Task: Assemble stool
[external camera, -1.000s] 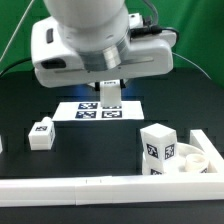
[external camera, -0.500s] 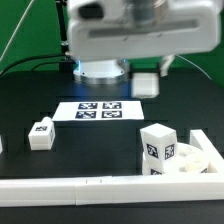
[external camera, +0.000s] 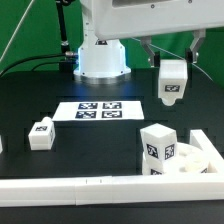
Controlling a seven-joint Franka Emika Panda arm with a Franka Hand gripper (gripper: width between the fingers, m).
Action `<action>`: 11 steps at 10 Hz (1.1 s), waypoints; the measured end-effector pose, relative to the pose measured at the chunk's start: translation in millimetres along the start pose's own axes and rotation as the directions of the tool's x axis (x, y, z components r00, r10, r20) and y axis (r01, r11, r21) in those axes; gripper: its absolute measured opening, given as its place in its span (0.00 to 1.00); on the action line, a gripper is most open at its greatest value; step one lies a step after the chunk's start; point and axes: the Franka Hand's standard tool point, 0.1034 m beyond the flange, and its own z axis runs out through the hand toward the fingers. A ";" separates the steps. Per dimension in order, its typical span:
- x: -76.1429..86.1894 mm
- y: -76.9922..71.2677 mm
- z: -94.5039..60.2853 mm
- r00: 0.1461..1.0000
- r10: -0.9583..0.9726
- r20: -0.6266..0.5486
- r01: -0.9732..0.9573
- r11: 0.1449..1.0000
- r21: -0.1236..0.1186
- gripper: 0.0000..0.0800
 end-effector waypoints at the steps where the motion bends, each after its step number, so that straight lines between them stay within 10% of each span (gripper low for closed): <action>1: 9.2 -7.5 1.0 0.993 -0.001 -0.114 0.002 1.000 0.011 0.41; 6: 8.5 -22.8 21.0 0.866 -0.025 -0.499 0.045 0.999 0.027 0.41; 11: -5.2 -39.1 43.0 0.912 -0.053 -0.407 0.057 0.998 -0.002 0.41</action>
Offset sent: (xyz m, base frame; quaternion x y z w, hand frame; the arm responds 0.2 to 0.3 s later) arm 0.0016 0.0102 -0.0244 -0.0153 0.2426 0.0082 0.9700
